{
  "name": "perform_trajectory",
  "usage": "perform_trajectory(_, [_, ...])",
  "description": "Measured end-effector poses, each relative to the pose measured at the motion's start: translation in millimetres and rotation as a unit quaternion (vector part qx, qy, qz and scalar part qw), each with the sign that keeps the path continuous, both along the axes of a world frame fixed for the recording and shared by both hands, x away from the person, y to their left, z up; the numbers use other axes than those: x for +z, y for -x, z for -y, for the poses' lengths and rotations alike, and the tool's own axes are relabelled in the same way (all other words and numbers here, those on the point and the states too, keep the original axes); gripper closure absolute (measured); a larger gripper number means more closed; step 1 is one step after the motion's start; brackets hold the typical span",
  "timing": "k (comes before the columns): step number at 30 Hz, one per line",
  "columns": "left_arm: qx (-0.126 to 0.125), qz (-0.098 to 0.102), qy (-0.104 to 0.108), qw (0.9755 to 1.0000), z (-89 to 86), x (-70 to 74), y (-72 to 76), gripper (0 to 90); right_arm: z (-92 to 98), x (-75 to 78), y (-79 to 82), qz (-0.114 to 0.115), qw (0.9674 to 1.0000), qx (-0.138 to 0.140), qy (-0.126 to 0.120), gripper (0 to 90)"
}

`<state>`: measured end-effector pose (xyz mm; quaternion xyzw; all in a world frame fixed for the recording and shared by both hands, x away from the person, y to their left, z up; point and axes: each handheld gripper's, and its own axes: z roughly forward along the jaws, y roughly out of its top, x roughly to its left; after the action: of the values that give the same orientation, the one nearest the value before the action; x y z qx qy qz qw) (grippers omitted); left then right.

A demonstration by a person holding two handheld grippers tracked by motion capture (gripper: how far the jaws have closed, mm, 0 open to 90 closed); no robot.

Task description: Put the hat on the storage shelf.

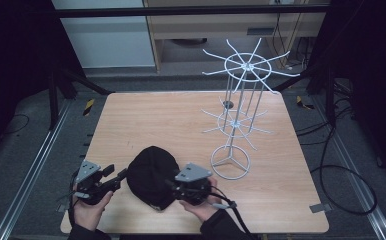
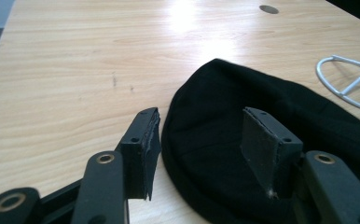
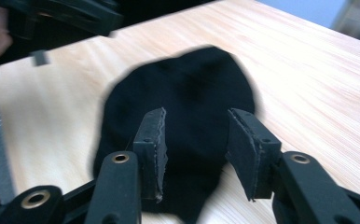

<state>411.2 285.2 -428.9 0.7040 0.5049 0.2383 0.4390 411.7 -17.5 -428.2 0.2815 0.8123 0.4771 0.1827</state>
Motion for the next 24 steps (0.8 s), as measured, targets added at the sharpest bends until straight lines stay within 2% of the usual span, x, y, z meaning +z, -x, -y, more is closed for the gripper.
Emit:
perform_trajectory(5, [-0.016,-0.002,-0.004,0.9999,13.3,4.4,-5.5,45.6,54.8,-7.8,-1.0,-0.014,0.9986,-0.051,-0.003,53.7])
perform_trajectory(6, [-0.016,-0.002,-0.004,0.9999,13.3,4.4,-5.5,45.5,54.8,-7.8,-1.0,-0.014,0.9986,-0.051,-0.003,53.7])
perform_trajectory(7, [-0.019,-0.004,-0.004,0.9998,16.6,5.4,-7.5,45.0,76.5,-13.9,2.1,-0.018,0.9975,-0.069,0.001,52.7])
perform_trajectory(13, [-0.025,-0.007,-0.006,0.9996,31.0,7.5,-16.7,42.9,124.6,-22.3,5.2,-0.021,0.9932,-0.115,0.001,49.8])
perform_trajectory(16, [-0.03,-0.01,-0.01,0.9995,37.0,7.7,-19.9,41.9,150.4,-23.9,4.7,-0.019,0.9888,-0.148,-0.004,47.9])
perform_trajectory(19, [-0.037,-0.019,-0.018,0.999,50.1,6.4,-26.2,40.0,170.7,-25.9,4.0,-0.019,0.9839,-0.178,-0.012,46.3])
perform_trajectory(20, [-0.037,-0.019,-0.018,0.999,50.1,6.4,-26.2,39.4,170.7,-25.9,4.0,-0.019,0.9839,-0.178,-0.012,46.3])
perform_trajectory(22, [-0.039,-0.026,-0.028,0.9985,59.4,4.9,-31.1,38.5,186.1,-28.4,2.5,-0.016,0.98,-0.198,-0.006,45.6])
perform_trajectory(23, [-0.039,-0.034,-0.035,0.9981,66.4,2.8,-35.4,37.0,196.7,-30.6,1.9,-0.022,0.9764,-0.215,-0.006,45.1])
perform_trajectory(24, [-0.04,-0.039,-0.039,0.9976,69.6,1.7,-37.7,36.2,200.3,-31.6,1.3,-0.021,0.9756,-0.219,-0.004,44.9])
